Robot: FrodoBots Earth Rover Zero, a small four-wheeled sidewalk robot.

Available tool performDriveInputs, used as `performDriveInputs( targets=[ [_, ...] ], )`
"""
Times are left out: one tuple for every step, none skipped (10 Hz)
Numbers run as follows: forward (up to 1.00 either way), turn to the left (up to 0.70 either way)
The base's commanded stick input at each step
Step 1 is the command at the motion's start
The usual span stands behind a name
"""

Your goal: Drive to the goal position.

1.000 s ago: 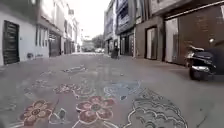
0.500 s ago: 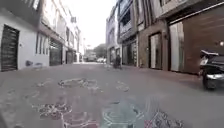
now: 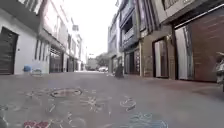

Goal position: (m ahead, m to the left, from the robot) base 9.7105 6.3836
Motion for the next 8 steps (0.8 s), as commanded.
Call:
performDriveInputs(
  targets=[
    [1.00,0.46],
    [1.00,0.46],
    [1.00,0.46],
    [1.00,0.46],
    [1.00,0.19],
    [1.00,0.06],
    [1.00,0.06],
    [1.00,0.06]
  ],
)
